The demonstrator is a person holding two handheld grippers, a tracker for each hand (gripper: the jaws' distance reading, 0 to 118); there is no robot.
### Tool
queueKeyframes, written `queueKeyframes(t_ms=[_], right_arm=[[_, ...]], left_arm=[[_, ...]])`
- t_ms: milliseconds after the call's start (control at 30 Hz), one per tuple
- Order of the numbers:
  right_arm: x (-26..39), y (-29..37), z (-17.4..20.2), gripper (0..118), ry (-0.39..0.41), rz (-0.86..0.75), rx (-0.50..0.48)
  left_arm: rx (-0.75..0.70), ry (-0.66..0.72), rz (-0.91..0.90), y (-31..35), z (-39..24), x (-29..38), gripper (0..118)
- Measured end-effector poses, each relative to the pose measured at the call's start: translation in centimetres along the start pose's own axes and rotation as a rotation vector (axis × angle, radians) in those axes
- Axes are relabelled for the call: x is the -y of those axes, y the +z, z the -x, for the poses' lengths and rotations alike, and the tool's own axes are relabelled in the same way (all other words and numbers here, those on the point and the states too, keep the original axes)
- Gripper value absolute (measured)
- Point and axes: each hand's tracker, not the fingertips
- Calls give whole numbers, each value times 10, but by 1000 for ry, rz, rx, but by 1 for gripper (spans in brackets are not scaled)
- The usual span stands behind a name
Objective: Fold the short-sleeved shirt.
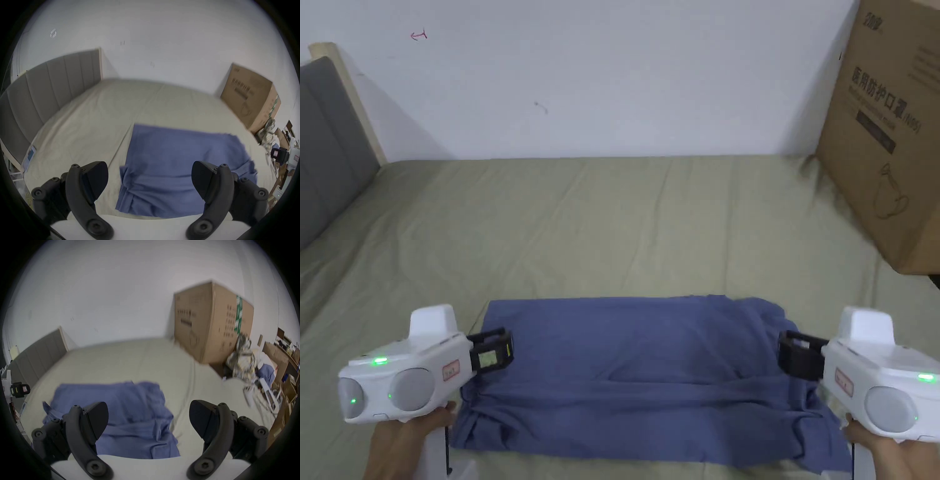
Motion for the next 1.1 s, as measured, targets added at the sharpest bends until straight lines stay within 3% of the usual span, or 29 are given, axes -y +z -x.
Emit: queueKeyframes(t_ms=[200,300,367,433,467,500,767,1100], right_arm=[[-26,95,19,101,81,-270,-14],[-25,129,28,88,92,-348,5],[-22,144,31,53,104,-368,9],[-19,155,32,0,113,-386,10],[-17,159,34,0,115,-394,14],[-16,162,34,0,118,-401,23],[-14,160,31,0,110,-399,15],[-13,125,29,0,105,-341,23]], left_arm=[[-8,-67,-305,86,-25,-7,108],[-38,-110,-384,115,-33,2,99],[-43,-118,-399,127,-35,9,69],[-31,-127,-401,136,-35,15,16],[-26,-127,-399,136,-36,16,3],[-26,-127,-399,138,-37,19,0],[-6,-191,-306,127,-32,25,0],[-30,-153,126,8,12,34,0]])
